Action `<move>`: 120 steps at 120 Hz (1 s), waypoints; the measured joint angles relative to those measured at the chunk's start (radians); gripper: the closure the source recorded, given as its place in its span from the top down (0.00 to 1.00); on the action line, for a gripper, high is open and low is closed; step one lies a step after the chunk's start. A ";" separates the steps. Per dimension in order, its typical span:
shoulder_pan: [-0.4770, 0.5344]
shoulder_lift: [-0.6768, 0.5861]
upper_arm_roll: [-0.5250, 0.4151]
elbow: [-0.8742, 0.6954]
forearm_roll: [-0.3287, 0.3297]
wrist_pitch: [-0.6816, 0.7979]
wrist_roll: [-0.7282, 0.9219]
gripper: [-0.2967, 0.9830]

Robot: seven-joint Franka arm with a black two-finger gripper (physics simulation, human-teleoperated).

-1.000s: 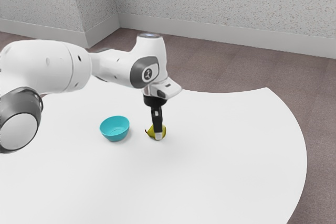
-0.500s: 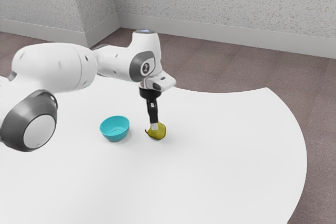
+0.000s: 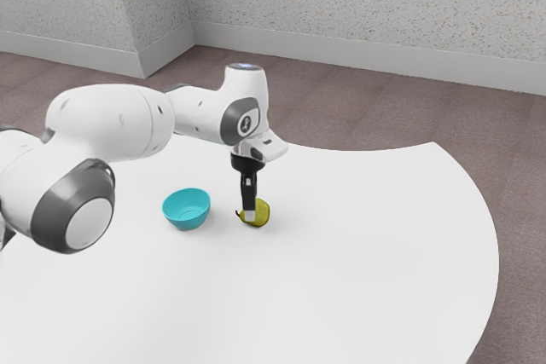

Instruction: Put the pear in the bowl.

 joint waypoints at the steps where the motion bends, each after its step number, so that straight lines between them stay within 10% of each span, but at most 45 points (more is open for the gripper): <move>1: 0.000 0.001 0.000 0.001 0.000 0.000 0.002 0.77; 97: 0.000 0.022 -0.001 -0.031 -0.026 0.088 0.255 0.77; 120: 0.000 0.021 -0.001 -0.031 -0.029 0.093 0.295 0.62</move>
